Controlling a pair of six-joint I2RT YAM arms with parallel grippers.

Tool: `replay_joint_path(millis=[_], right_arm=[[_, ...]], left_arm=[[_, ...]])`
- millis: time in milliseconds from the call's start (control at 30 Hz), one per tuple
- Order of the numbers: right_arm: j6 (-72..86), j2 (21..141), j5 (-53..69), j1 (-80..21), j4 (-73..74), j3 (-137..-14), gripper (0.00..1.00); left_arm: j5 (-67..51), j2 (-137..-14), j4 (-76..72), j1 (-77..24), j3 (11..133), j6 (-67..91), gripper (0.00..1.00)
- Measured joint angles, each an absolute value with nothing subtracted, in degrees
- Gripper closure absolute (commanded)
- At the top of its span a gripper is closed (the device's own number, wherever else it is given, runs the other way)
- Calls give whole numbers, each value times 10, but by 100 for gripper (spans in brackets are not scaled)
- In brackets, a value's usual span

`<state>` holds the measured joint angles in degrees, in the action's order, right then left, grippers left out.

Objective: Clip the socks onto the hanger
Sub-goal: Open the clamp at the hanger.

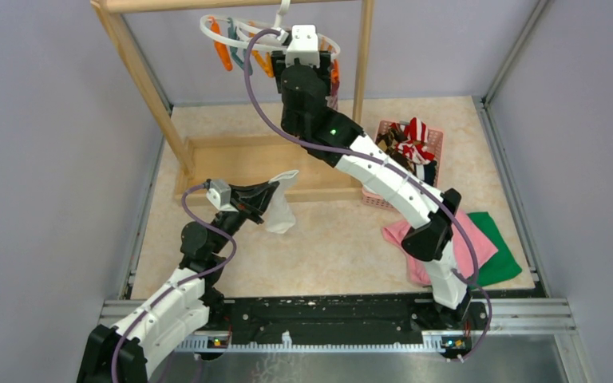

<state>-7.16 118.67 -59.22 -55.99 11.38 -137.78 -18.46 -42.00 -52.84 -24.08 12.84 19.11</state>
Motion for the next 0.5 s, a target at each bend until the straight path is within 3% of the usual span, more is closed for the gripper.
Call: replay_joint_path(millis=[233,433,500], right_arm=[[-63,1197,-584,-556,125,-1378,43],[-64,1201,-579,-556,129,-1378,53],[-67,1202,-578,-556,128,-1378,51]], left_arm=[[-183,-420,-528,-241,128,191,100],[-181,-420,-528,-241,127,191,100],[-181,-420,-528,-241,127,191,100]])
